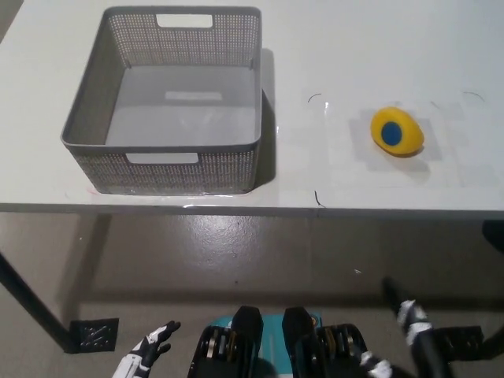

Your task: Use the right hand to pick up a yellow duck toy and place it into a container on the left hand side

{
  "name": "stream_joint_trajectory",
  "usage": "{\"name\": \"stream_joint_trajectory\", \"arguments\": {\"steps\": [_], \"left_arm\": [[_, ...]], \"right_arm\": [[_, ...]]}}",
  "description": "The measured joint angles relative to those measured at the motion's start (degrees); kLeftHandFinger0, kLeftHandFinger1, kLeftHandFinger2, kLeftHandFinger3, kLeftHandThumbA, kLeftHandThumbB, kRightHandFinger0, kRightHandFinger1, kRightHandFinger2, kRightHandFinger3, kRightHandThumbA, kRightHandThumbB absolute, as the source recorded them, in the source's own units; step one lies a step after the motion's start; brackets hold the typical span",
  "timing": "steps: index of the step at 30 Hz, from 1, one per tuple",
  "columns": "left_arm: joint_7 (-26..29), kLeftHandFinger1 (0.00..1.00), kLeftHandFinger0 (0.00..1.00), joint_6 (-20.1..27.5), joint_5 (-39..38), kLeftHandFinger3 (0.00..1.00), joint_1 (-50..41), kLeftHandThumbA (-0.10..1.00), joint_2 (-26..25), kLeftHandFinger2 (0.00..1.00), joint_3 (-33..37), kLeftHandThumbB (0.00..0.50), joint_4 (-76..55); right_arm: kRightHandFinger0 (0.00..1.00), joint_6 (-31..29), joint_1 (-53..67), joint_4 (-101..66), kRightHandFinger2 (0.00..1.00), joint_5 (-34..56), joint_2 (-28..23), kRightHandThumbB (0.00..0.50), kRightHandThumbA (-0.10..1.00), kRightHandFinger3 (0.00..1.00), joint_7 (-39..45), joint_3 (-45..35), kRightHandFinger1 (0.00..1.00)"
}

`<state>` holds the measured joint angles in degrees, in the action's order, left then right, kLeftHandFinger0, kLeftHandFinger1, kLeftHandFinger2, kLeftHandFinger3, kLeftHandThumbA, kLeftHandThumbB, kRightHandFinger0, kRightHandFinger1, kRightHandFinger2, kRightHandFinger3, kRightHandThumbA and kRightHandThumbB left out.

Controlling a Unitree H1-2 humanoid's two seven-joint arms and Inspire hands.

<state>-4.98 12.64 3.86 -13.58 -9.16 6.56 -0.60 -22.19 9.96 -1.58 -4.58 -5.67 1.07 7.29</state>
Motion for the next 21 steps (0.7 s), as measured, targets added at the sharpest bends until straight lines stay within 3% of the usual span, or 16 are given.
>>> {"name": "stream_joint_trajectory", "arguments": {"steps": [1, 5, 6, 7, 11, 12, 13, 15, 21], "left_arm": [[-0.02, 1.0, 1.0, 0.04, 0.03, 1.0, -0.04, 1.0, 0.0, 1.0, 0.0, 0.266, -0.17], [-0.09, 1.0, 1.0, 0.51, 0.06, 1.0, -0.78, 1.0, -0.01, 1.0, 0.0, 0.273, -0.87], [-0.12, 1.0, 1.0, 0.55, 0.06, 1.0, -1.15, 1.0, -0.02, 1.0, 0.0, 0.272, -1.14], [-0.15, 1.0, 1.0, 0.57, 0.07, 1.0, -1.48, 1.0, -0.02, 1.0, 0.0, 0.275, -1.35], [-0.2, 1.0, 1.0, 0.64, 0.16, 1.0, -2.3, 1.0, -0.06, 1.0, 0.02, 0.291, -1.52], [-0.22, 1.0, 1.0, 0.66, 0.22, 1.0, -2.59, 1.0, -0.06, 1.0, 0.04, 0.298, -1.71], [-0.23, 1.0, 1.0, 0.66, 0.28, 1.0, -2.84, 1.0, -0.07, 1.0, 0.07, 0.306, -1.86], [-0.28, 1.0, 1.0, 0.7, 0.42, 1.0, -3.27, 1.0, -0.11, 1.0, 0.08, 0.299, -2.16], [-0.44, 1.0, 1.0, 0.76, 0.86, 1.0, -3.45, 1.0, -0.12, 1.0, 0.21, 0.298, -2.16]], "right_arm": [[1.0, 0.02, 0.14, -1.82, 1.0, -0.11, -0.52, 0.346, 0.83, 1.0, 0.0, -0.72, 1.0], [1.0, 1.21, 0.16, -10.47, 1.0, -1.36, -2.89, 0.353, 0.83, 1.0, 0.0, -3.96, 1.0], [1.0, 1.88, -0.2, -12.72, 1.0, -2.12, -3.56, 0.375, 0.84, 1.0, 0.0, -4.9, 1.0], [1.0, 2.41, -0.69, -13.89, 1.0, -2.76, -3.95, 0.351, 0.85, 1.0, 0.0, -5.48, 1.0], [1.0, 5.01, -3.65, -16.4, 1.0, -5.55, -5.4, 0.425, 0.89, 1.0, 0.06, -7.28, 1.0], [1.0, 6.51, -5.45, -16.55, 1.0, -6.48, -6.22, 0.387, 0.89, 1.0, 0.22, -7.74, 1.0], [1.0, 7.69, -7.11, -16.54, 1.0, -7.37, -7.08, 0.46, 0.94, 1.0, 0.49, -8.04, 1.0], [1.0, 10.57, -10.64, -16.34, 1.0, -9.52, -8.97, 0.497, 1.0, 1.0, 1.13, -8.54, 1.0], [1.0, 17.78, -20.1, -14.71, 1.0, -14.09, -13.99, 0.487, 0.92, 1.0, 3.32, -8.63, 1.0]]}}
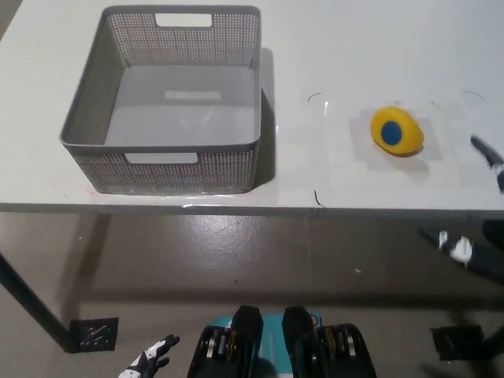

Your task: Use the right hand to pick up a yellow duck toy and place it into a container on the left hand side

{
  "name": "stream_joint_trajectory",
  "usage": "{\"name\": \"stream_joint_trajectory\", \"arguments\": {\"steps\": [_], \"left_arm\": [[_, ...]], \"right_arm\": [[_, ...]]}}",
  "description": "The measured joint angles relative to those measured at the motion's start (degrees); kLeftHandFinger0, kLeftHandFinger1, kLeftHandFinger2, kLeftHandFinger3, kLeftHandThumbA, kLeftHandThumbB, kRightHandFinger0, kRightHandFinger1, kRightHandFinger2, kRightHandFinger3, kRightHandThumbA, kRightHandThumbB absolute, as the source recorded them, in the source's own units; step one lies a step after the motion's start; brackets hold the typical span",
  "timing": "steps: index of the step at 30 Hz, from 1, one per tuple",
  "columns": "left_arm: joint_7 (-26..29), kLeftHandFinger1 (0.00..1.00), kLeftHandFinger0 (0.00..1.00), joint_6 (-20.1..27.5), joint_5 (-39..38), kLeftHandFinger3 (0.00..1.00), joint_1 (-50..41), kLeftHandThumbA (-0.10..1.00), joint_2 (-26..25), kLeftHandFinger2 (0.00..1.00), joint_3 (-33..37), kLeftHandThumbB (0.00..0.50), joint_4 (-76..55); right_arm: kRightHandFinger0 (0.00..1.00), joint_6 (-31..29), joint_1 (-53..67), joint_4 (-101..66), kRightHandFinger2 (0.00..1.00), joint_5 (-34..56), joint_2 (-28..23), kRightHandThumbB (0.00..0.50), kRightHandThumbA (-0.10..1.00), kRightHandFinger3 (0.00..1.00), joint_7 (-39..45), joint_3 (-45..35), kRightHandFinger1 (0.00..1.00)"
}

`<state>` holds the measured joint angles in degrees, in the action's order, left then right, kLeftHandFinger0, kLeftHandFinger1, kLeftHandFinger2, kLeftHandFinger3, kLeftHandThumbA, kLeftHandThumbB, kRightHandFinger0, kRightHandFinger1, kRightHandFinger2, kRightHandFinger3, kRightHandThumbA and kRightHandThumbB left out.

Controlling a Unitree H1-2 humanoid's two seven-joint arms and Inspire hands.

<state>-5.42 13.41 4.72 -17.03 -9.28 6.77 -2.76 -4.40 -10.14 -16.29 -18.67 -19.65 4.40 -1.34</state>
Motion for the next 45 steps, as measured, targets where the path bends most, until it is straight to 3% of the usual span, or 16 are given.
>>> {"name": "stream_joint_trajectory", "arguments": {"steps": [9, 10, 17, 31, 37, 45], "left_arm": [[-0.15, 1.0, 1.0, 0.44, 0.58, 1.0, -0.34, 1.0, -0.04, 1.0, 0.34, 0.272, 0.0], [-0.2, 1.0, 1.0, 0.54, 0.63, 1.0, -0.41, 1.0, -0.06, 1.0, 0.38, 0.27, 0.0], [-0.67, 1.0, 1.0, 1.59, 1.03, 1.0, -0.95, 1.0, -0.3, 1.0, 0.54, 0.267, 0.0], [-0.95, 1.0, 1.0, 2.03, 2.01, 1.0, -1.64, 1.0, -0.75, 1.0, 1.14, 0.25, 0.0], [-0.99, 1.0, 1.0, 2.03, 2.38, 1.0, -0.46, 1.0, -1.05, 1.0, 1.12, 0.255, 0.01], [-1.45, 1.0, 1.0, 1.98, 2.83, 1.0, 2.18, 1.0, -1.72, 1.0, 1.33, 0.256, 0.2]], "right_arm": [[1.0, 11.53, -15.27, 9.2, 1.0, -4.61, -5.45, 0.5, 0.97, 1.0, 5.52, 3.43, 1.0], [1.0, 12.56, -17.27, 10.87, 1.0, -5.11, -6.05, 0.473, 0.95, 1.0, 6.16, 4.33, 1.0], [1.0, 17.91, -28.63, 23.8, 1.0, -7.89, -8.05, 0.5, 0.97, 1.0, 9.92, 9.99, 1.0], [1.0, 19.14, -40.13, 48.49, 1.0, -9.45, -7.56, 0.5, 0.96, 1.0, 14.89, 18.75, 1.0], [1.0, 19.22, -45.35, 55.43, 1.0, -9.58, -6.47, 0.5, 0.91, 1.0, 16.36, 20.82, 1.0], [1.0, 19.34, -48.21, 57.52, 1.0, -9.74, -6.26, 0.5, 0.96, 1.0, 17.51, 22.53, 1.0]]}}
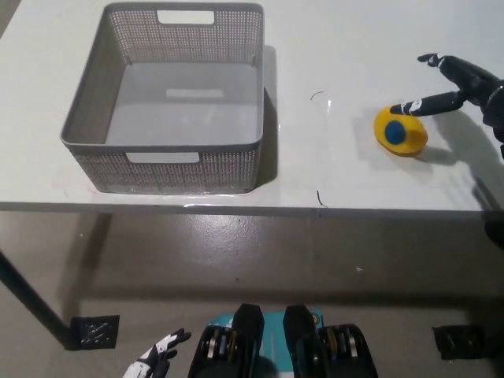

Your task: Use the right hand to pick up a yellow duck toy and place it into a container on the left hand side

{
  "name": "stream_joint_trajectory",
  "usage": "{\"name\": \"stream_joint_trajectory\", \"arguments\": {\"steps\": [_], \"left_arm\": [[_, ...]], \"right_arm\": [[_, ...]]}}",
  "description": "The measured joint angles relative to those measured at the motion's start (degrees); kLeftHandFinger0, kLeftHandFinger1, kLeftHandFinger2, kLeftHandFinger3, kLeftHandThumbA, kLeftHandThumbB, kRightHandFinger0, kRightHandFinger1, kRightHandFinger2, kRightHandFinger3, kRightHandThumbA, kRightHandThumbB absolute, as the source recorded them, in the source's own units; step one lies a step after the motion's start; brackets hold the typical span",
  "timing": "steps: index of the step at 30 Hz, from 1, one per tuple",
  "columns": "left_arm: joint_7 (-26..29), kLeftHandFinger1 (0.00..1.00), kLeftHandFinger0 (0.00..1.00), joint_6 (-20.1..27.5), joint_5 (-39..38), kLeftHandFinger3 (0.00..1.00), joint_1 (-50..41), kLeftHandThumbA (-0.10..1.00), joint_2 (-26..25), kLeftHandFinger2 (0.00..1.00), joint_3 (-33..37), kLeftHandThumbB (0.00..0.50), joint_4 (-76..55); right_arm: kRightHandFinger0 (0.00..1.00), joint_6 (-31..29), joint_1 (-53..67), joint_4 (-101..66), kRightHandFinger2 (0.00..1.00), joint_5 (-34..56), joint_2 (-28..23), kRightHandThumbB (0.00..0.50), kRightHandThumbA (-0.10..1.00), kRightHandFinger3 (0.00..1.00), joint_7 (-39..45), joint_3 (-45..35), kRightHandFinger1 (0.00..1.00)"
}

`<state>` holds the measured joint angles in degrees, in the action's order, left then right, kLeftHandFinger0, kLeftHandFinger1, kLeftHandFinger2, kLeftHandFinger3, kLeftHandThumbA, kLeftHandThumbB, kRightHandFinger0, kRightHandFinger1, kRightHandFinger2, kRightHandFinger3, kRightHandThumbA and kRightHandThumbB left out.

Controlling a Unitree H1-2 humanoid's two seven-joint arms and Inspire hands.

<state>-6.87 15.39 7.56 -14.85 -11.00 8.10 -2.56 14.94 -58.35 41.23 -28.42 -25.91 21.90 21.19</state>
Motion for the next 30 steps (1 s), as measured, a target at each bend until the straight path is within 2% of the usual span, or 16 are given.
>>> {"name": "stream_joint_trajectory", "arguments": {"steps": [10, 15, 30], "left_arm": [[-0.49, 1.0, 1.0, -0.65, 1.03, 1.0, -0.25, 1.0, -0.93, 1.0, 0.74, 0.245, -0.12], [-0.63, 1.0, 1.0, -1.01, 1.12, 1.0, -0.02, 1.0, -1.12, 1.0, 0.87, 0.248, -0.18], [-1.43, 1.0, 1.0, -1.73, 1.42, 1.0, 0.21, 1.0, -1.37, 1.0, 1.43, 0.252, -0.2]], "right_arm": [[1.0, 0.65, -2.52, 1.71, 1.0, -0.11, 0.0, 0.5, 0.96, 1.0, 1.8, 1.2, 1.0], [1.0, 0.64, -4.84, 5.37, 1.0, -0.22, 0.22, 0.5, 0.92, 1.0, 2.43, 2.41, 1.0], [1.0, -1.61, -9.55, 23.05, 1.0, -0.07, 4.29, 0.5, 0.93, 1.0, 2.81, 4.17, 1.0]]}}
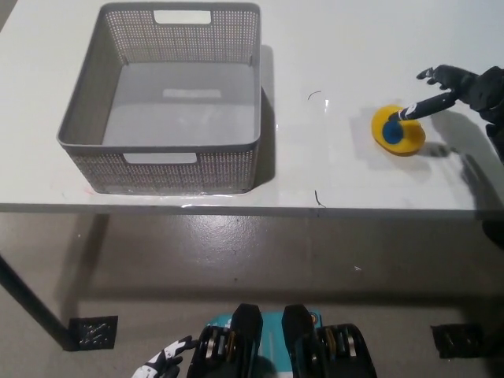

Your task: Use the right hand to pick up a yellow duck toy and place it into a container on the left hand side

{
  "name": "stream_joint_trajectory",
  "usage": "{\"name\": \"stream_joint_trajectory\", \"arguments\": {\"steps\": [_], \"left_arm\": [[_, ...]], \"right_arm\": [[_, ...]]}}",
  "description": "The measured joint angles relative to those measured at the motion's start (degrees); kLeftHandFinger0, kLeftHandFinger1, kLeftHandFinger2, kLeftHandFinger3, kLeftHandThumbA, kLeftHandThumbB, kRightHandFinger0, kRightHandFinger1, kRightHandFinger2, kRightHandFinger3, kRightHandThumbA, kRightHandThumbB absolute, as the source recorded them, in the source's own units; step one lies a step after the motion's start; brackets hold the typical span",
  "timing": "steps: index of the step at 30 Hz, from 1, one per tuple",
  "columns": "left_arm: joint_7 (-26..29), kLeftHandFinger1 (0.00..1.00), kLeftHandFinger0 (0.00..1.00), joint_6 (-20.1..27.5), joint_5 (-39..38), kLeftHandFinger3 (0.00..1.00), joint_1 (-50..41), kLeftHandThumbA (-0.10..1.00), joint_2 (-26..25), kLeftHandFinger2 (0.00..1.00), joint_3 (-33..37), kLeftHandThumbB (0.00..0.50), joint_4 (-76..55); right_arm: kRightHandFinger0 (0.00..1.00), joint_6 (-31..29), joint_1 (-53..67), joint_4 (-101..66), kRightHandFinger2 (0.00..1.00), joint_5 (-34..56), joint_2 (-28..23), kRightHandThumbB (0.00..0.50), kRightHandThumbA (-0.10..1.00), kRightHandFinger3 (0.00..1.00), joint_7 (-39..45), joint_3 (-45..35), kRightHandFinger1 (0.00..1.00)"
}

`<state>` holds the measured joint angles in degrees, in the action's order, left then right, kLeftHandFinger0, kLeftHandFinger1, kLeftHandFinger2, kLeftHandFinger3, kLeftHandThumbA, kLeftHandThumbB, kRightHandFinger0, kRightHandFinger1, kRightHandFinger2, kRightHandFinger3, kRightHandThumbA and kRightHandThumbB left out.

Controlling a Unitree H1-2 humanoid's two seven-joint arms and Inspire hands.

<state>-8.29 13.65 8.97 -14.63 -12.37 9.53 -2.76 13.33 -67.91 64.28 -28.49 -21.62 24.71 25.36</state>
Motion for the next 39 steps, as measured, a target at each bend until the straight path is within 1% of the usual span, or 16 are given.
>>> {"name": "stream_joint_trajectory", "arguments": {"steps": [4, 5, 9, 12, 15, 19, 23, 29, 31, 33, 34, 35, 36, 38, 39], "left_arm": [[-0.03, 1.0, 1.0, -0.1, 0.05, 1.0, 0.05, 1.0, 0.0, 1.0, 0.09, 0.254, -0.02], [-0.05, 1.0, 1.0, -0.12, 0.06, 1.0, 0.05, 1.0, 0.0, 1.0, 0.11, 0.254, -0.02], [-0.1, 1.0, 1.0, -0.27, 0.11, 1.0, 0.22, 1.0, 0.0, 1.0, 0.21, 0.261, -0.13], [-0.14, 1.0, 1.0, -0.51, 0.23, 1.0, 0.39, 1.0, 0.0, 1.0, 0.24, 0.249, -0.55], [-0.16, 1.0, 1.0, -0.65, 0.4, 1.0, 0.61, 1.0, 0.0, 1.0, 0.28, 0.254, -0.96], [-0.42, 1.0, 1.0, -1.22, 0.46, 1.0, 0.9, 1.0, 0.0, 1.0, 0.31, 0.256, -1.12], [-0.75, 1.0, 1.0, -1.6, 0.54, 1.0, 1.16, 1.0, 0.0, 1.0, 0.33, 0.251, -1.27], [-1.0, 1.0, 1.0, -1.68, 0.6, 1.0, 1.7, 1.0, 0.01, 1.0, 0.39, 0.267, -1.27], [-1.1, 1.0, 1.0, -1.8, 0.62, 1.0, 1.76, 1.0, 0.01, 1.0, 0.39, 0.267, -1.27], [-1.23, 1.0, 1.0, -1.9, 0.63, 1.0, 1.87, 1.0, 0.0, 1.0, 0.38, 0.247, -1.27], [-1.26, 1.0, 1.0, -1.9, 0.63, 1.0, 1.92, 1.0, 0.0, 1.0, 0.38, 0.248, -1.27], [-1.31, 1.0, 1.0, -1.9, 0.63, 1.0, 2.04, 1.0, 0.0, 1.0, 0.38, 0.249, -1.27], [-1.33, 1.0, 1.0, -1.9, 0.64, 1.0, 2.17, 1.0, 0.0, 1.0, 0.38, 0.261, -1.27], [-1.35, 1.0, 1.0, -2.03, 0.66, 1.0, 2.46, 1.0, 0.0, 1.0, 0.37, 0.262, -1.29], [-1.37, 1.0, 1.0, -2.13, 0.67, 1.0, 2.56, 1.0, 0.0, 1.0, 0.37, 0.261, -1.32]], "right_arm": [[1.0, -1.01, -0.27, 2.36, 1.0, 0.0, 0.82, 0.5, 0.94, 1.0, -0.19, 0.21, 1.0], [1.0, -1.4, -0.27, 3.11, 1.0, 0.0, 1.06, 0.5, 0.92, 1.0, -0.22, 0.32, 1.0], [1.0, -2.4, -0.28, 5.39, 1.0, 0.11, 1.78, 0.5, 0.92, 1.0, -0.56, 0.35, 1.0], [1.0, -3.03, -0.29, 6.68, 1.0, 0.14, 2.39, 0.5, 0.91, 1.0, -1.08, 0.35, 1.0], [1.0, -3.47, -0.34, 7.44, 1.0, 0.15, 2.87, 0.5, 0.91, 1.0, -1.51, 0.35, 1.0], [1.0, -4.12, -0.41, 8.42, 1.0, 0.03, 3.66, 0.5, 0.94, 1.0, -2.43, 0.68, 1.0], [1.0, -4.65, -0.41, 9.13, 1.0, -0.05, 4.25, 0.5, 0.94, 1.0, -2.95, 1.57, 1.0], [1.0, -6.02, -0.41, 10.32, 1.0, -0.02, 4.56, 0.5, 0.92, 1.0, -3.7, 2.09, 1.0], [1.0, -6.33, -0.41, 10.72, 1.0, 0.02, 4.61, 0.5, 0.92, 1.0, -3.94, 2.09, 1.0], [1.0, -6.75, -0.41, 11.27, 1.0, 0.03, 4.74, 0.5, 0.92, 1.0, -4.11, 2.11, 1.0], [1.0, -6.85, -0.41, 11.44, 1.0, 0.03, 4.79, 0.5, 0.9, 1.0, -4.13, 2.15, 1.0], [1.0, -7.01, -0.41, 11.66, 1.0, 0.03, 4.88, 0.5, 0.9, 1.0, -4.14, 2.21, 1.0], [1.0, -7.13, -0.41, 11.81, 1.0, 0.03, 4.96, 0.5, 0.91, 1.0, -4.14, 2.23, 1.0], [1.0, -7.34, -0.41, 12.22, 1.0, 0.02, 5.11, 0.5, 0.9, 1.0, -4.08, 2.39, 1.0], [1.0, -7.37, -0.43, 12.37, 1.0, 0.0, 5.2, 0.492, 0.87, 1.0, -3.99, 2.58, 1.0]]}}
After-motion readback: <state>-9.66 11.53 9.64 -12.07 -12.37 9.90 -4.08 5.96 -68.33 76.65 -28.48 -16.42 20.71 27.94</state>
